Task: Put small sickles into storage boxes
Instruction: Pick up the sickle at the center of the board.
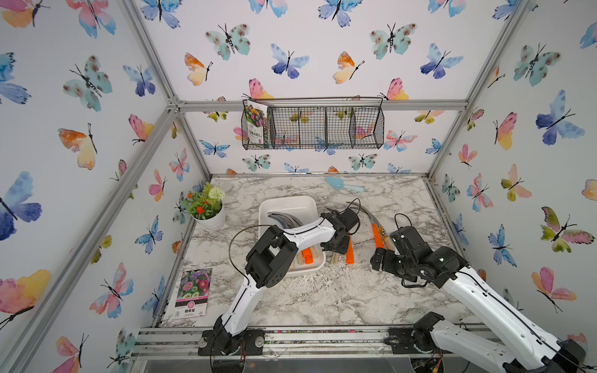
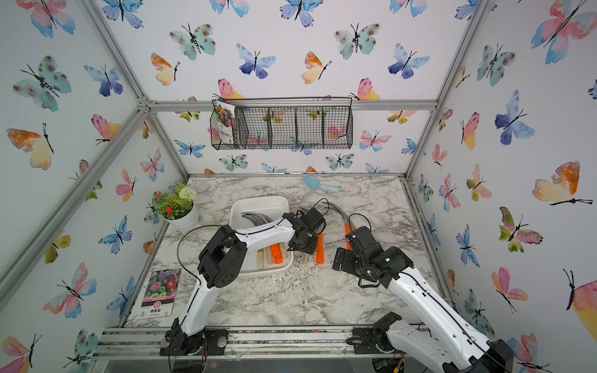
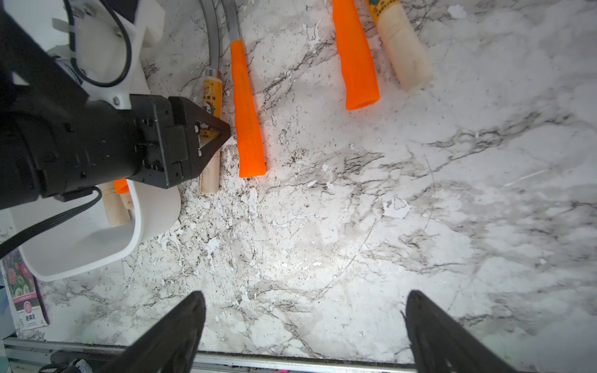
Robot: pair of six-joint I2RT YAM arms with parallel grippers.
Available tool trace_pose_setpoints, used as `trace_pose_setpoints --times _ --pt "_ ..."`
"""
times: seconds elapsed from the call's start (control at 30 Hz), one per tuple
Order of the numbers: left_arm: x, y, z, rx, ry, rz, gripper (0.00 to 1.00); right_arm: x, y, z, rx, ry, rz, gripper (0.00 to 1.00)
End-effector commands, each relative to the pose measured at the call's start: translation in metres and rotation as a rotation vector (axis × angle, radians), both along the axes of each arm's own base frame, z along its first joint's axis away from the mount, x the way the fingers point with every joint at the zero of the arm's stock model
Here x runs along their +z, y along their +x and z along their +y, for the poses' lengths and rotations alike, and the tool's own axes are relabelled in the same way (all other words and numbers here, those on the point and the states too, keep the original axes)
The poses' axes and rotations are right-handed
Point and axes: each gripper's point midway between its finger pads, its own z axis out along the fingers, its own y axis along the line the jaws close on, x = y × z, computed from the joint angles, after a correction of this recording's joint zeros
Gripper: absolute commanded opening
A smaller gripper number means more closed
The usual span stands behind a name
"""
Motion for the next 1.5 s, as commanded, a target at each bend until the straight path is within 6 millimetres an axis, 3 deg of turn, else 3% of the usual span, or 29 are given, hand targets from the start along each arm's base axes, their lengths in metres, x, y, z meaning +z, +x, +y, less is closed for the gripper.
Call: trace_pose_setpoints --times 0.0,0.27,0.4,0.97,1.47 --pt "-0.030 -0.013 0.022 -0.017 0.136 0.050 0.46 -0.005 -0.008 -0.010 -0.035 -0.021 0.016 0.98" --pt "-0.021 -0.012 0.016 -0.002 0.108 0.035 0.20 -0.004 -0.010 -0.012 -0.033 -0.018 0.008 0.98" --pt "-0.008 -0.009 0.010 0.014 0.070 0.021 0.13 -0.002 -0.009 -0.012 -0.030 -0.020 0.000 0.98" --pt "0.054 -0.001 -0.003 0.062 -0.034 -0.050 0.08 0.000 0.002 -0.002 0.024 -0.019 -0.022 0.98" --pt "0.100 -0.001 0.006 0.087 -0.079 -0.112 0.08 0.000 0.011 0.009 0.058 0.002 -0.034 0.98"
